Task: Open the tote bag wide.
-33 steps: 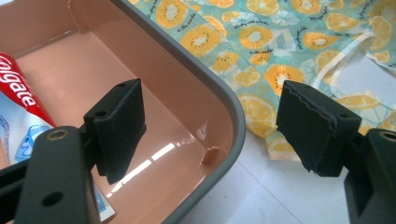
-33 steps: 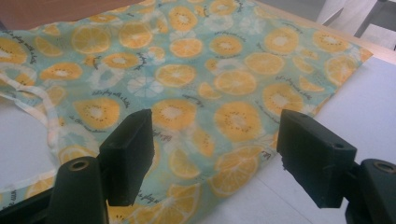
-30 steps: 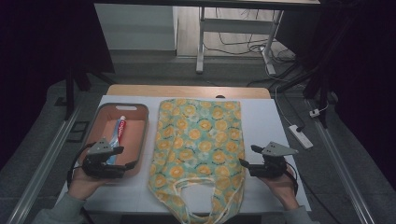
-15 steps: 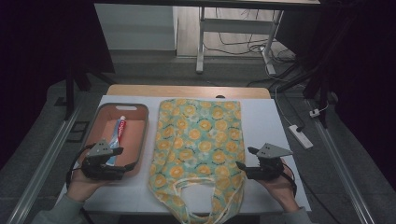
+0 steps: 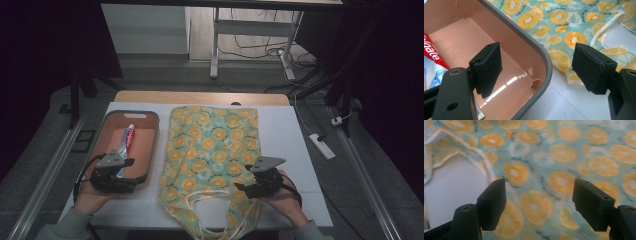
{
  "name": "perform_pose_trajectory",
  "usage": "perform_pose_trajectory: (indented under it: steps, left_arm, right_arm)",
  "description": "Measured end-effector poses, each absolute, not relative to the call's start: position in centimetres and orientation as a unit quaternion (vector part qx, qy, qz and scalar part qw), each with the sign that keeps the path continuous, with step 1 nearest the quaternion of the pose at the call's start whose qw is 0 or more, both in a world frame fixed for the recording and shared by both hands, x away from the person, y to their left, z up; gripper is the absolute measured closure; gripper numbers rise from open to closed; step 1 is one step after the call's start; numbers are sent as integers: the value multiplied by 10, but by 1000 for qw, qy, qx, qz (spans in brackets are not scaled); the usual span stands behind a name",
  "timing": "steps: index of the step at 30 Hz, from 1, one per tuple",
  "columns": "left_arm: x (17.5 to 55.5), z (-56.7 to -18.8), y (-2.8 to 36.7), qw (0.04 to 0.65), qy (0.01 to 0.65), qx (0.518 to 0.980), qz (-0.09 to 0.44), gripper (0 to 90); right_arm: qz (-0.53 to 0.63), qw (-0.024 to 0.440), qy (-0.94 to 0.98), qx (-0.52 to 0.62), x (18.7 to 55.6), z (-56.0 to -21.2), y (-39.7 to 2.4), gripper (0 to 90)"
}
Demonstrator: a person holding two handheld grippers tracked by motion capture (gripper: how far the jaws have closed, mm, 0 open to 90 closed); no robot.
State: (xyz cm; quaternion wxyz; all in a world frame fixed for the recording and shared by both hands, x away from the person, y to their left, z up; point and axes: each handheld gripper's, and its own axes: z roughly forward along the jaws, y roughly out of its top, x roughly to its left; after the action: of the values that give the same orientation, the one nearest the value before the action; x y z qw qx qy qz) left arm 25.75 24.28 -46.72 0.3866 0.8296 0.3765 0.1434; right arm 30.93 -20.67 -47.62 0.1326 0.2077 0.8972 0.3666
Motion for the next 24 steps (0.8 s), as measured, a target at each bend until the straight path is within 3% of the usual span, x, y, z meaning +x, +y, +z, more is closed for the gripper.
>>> perform_pose_trajectory:
  steps: [7,13,18,20,24]
  left_arm:
    - [256,-467,238,385,368,834,143,240]
    - [255,-466,232,384,358,840,140,241]
    - [254,-467,230,382,353,843,139,241]
    - [254,-466,230,383,352,843,139,242]
    - [251,-464,226,386,344,844,140,248]
  right_arm:
    - [322,104,923,185,309,-490,-183,295]
    - [301,85,933,176,312,-500,-172,367]
    - [289,44,940,177,315,-503,-171,678]
    - [279,50,944,172,315,-504,-171,813]
    - [282,58,944,163,313,-499,-171,885]
